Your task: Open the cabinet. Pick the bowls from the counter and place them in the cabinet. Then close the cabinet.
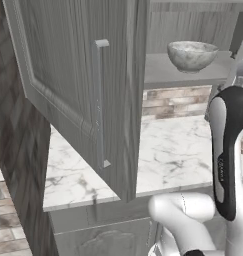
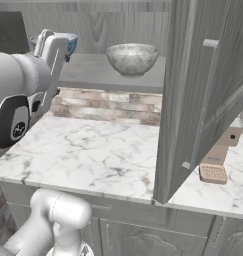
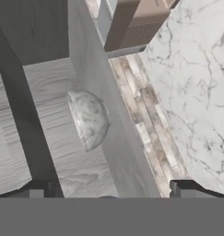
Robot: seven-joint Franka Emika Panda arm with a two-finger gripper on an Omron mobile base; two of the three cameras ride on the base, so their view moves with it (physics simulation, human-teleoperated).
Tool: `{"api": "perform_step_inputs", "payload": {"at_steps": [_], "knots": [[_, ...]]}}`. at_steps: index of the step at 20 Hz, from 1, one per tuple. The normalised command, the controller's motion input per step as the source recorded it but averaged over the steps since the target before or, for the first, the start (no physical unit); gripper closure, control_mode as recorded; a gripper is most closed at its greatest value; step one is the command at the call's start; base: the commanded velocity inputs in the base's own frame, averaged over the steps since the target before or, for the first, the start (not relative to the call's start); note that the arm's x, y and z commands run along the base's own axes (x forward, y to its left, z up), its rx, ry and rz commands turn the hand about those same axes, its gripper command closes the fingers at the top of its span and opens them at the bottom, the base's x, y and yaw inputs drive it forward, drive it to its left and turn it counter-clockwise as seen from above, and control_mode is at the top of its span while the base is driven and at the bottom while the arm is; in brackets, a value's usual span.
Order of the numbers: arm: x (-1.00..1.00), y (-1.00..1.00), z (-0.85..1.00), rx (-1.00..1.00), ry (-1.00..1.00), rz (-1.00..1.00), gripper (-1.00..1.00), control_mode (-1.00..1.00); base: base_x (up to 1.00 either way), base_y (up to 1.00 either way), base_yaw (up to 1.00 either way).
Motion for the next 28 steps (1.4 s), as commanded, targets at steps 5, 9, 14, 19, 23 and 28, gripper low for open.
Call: {"api": "perform_step_inputs", "payload": {"at_steps": [5,9,14,19,23,28], "knots": [[-0.29,-0.18,-0.38,-0.01,0.00,0.00,-1.00,-1.00,0.00,0.00,0.00],[-0.24,-0.09,-0.23,0.00,0.00,0.00,-1.00,-1.00,0.00,0.00,0.00],[-0.23,-0.23,0.00,0.00,-0.01,-0.01,-1.00,-1.00,0.00,0.00,0.00],[-0.16,-0.29,0.00,0.00,-0.02,-0.01,-1.00,-1.00,0.00,0.00,0.00],[-0.20,-0.26,-0.18,0.00,0.00,0.00,-1.00,-1.00,0.00,0.00,0.00],[-0.33,-0.17,-0.33,-0.02,-0.04,0.00,-1.00,-1.00,0.00,0.00,0.00]]}}
